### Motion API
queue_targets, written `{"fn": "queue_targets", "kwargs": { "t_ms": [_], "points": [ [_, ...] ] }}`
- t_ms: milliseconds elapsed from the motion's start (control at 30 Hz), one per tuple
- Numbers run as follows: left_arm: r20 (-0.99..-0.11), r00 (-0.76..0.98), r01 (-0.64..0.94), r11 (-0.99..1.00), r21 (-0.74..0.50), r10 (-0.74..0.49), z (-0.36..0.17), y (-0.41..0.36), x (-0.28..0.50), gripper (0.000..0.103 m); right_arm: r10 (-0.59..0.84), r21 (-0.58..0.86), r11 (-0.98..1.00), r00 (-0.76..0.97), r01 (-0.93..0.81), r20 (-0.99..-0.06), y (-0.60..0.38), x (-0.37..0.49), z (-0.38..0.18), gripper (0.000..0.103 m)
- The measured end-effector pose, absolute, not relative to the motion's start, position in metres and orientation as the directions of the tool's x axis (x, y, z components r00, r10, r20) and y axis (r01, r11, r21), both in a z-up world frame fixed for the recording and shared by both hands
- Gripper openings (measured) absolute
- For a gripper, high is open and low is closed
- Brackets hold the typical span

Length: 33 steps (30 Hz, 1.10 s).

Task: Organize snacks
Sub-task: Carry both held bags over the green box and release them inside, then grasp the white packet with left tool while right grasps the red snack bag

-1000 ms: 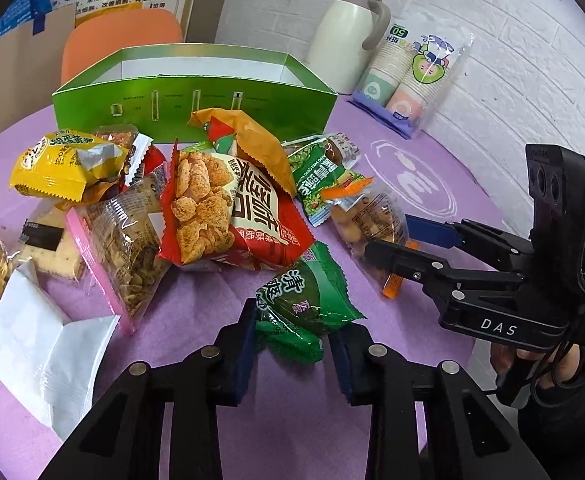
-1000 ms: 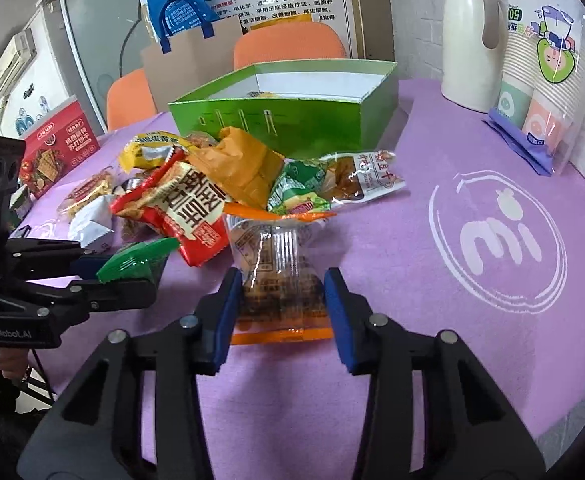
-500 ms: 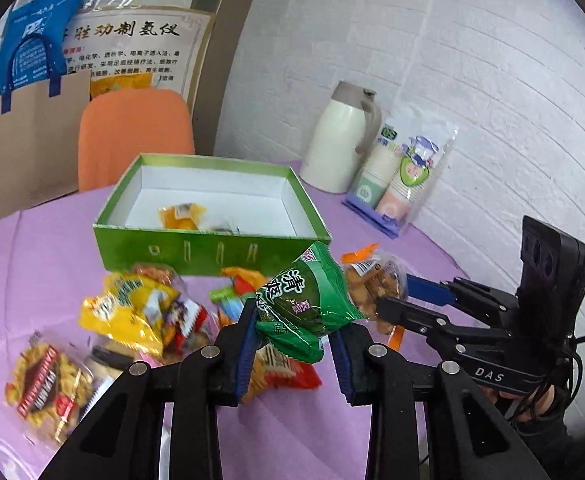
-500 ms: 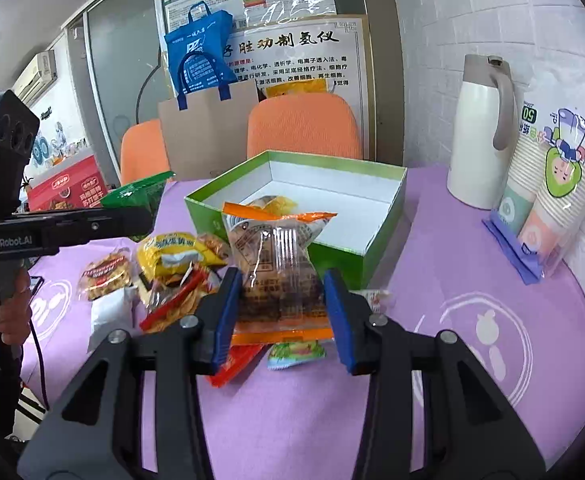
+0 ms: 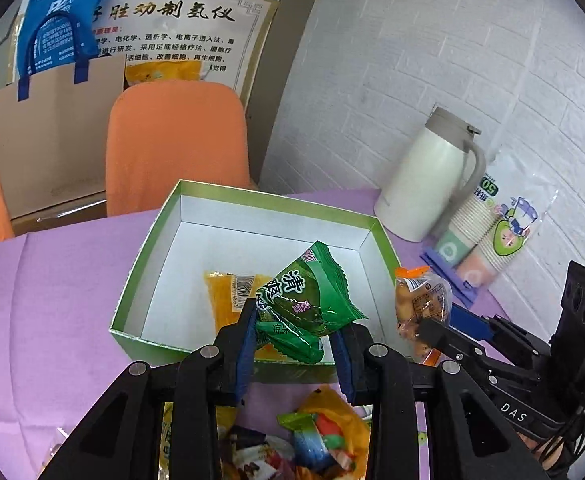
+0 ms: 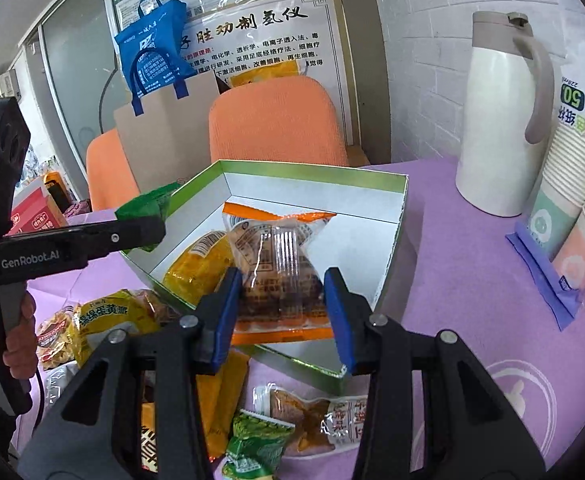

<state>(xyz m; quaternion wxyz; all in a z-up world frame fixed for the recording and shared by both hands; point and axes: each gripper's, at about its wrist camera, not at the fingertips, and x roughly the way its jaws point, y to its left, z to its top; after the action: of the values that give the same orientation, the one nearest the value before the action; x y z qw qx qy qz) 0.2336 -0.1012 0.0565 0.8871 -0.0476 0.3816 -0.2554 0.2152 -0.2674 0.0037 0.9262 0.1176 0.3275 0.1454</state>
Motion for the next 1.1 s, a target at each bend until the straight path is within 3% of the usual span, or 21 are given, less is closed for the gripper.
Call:
{"fn": "queue_targets", "kwargs": {
  "t_ms": [167, 200, 233, 267, 300, 367, 800, 1100],
  "points": [
    [-0.681, 0.564, 0.420, 0.872, -0.252, -0.468, 0.040, -0.116, 0.251, 0.035, 0.338, 0.289, 0.936, 0.738, -0.201, -0.583, -0.260, 0.231, -0.010, 0.046],
    [-0.681, 0.565, 0.423, 0.872, -0.246, -0.466, 0.038, -0.117, 0.253, 0.035, 0.334, 0.275, 0.939, 0.743, -0.207, -0.581, -0.259, 0.232, -0.012, 0.050],
    [-0.680, 0.567, 0.425, 0.872, -0.242, -0.465, 0.035, -0.119, 0.255, 0.036, 0.327, 0.261, 0.942, 0.745, -0.210, -0.581, -0.257, 0.232, -0.012, 0.066],
    [-0.679, 0.566, 0.431, 0.870, -0.241, -0.468, 0.033, -0.119, 0.256, 0.044, 0.319, 0.244, 0.946, 0.754, -0.214, -0.574, -0.256, 0.230, -0.012, 0.084],
    [-0.681, 0.564, 0.429, 0.870, -0.241, -0.467, 0.031, -0.120, 0.258, 0.065, 0.322, 0.235, 0.945, 0.764, -0.226, -0.560, -0.256, 0.225, -0.010, 0.088],
    [-0.683, 0.586, 0.403, 0.888, -0.222, -0.437, 0.028, -0.119, 0.258, 0.092, 0.340, 0.224, 0.940, 0.776, -0.258, -0.531, -0.255, 0.218, -0.006, 0.089],
    [-0.635, 0.683, 0.348, 0.925, -0.153, -0.362, 0.038, -0.104, 0.228, 0.092, 0.364, 0.225, 0.931, 0.781, -0.288, -0.507, -0.247, 0.182, 0.012, 0.101],
    [-0.611, 0.745, 0.301, 0.952, -0.050, -0.268, 0.058, -0.093, 0.170, 0.092, 0.397, 0.228, 0.918, 0.773, -0.325, -0.495, -0.240, 0.132, 0.018, 0.102]
  ]
}}
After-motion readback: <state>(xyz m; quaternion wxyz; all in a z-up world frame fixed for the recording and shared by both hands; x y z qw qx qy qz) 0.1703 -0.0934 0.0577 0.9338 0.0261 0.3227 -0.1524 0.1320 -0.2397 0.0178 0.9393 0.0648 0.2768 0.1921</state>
